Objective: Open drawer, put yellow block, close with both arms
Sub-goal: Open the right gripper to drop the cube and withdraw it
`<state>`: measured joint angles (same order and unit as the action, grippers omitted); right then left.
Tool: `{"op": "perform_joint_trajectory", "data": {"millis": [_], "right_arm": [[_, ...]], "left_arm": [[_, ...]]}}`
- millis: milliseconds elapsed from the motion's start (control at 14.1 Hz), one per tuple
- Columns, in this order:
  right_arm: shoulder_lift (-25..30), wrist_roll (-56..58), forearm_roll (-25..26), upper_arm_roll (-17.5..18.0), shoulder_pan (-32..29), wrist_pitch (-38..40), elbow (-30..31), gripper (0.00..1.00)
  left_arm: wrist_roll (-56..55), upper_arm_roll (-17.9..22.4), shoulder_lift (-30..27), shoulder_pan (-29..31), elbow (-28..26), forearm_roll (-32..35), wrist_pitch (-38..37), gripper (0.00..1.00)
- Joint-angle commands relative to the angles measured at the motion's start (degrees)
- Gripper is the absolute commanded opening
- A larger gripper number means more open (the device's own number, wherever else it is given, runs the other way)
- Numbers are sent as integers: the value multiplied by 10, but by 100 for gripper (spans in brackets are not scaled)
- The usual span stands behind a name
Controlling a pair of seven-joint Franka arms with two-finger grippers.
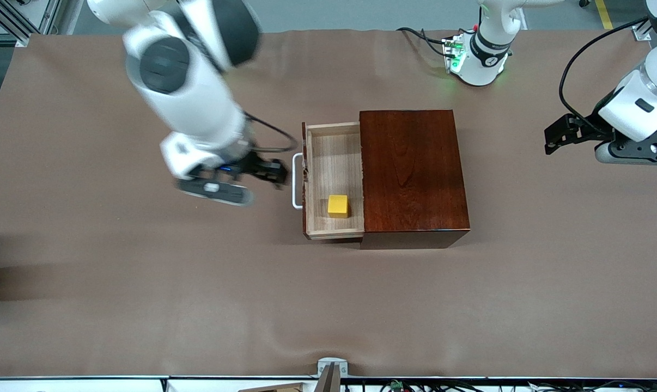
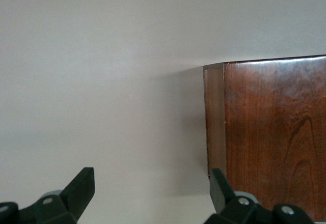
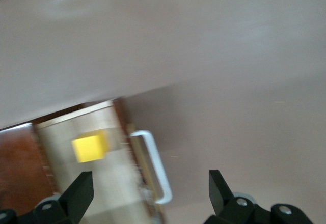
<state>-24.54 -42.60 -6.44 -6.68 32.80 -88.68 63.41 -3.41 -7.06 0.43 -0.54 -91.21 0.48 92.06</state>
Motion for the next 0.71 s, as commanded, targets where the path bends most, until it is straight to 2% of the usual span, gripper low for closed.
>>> {"op": "perform_joint_trajectory", "data": {"millis": [0, 142, 284, 497, 638], "right_arm": [[82, 82, 26, 0, -67, 35, 77, 100], [140, 174, 30, 1, -133, 31, 144, 100], [181, 225, 38, 0, -176, 29, 186, 100], [215, 298, 55, 1, -228, 21, 215, 100], [216, 362, 55, 5, -274, 21, 213, 100]], "left_arm": [[2, -1, 4, 5, 10, -15, -1, 100], [2, -1, 4, 5, 10, -16, -2, 100], [2, -1, 4, 5, 10, -16, -1, 100], [2, -2, 4, 5, 10, -19, -1, 100], [2, -2, 2, -1, 11, -42, -2, 100]]}}
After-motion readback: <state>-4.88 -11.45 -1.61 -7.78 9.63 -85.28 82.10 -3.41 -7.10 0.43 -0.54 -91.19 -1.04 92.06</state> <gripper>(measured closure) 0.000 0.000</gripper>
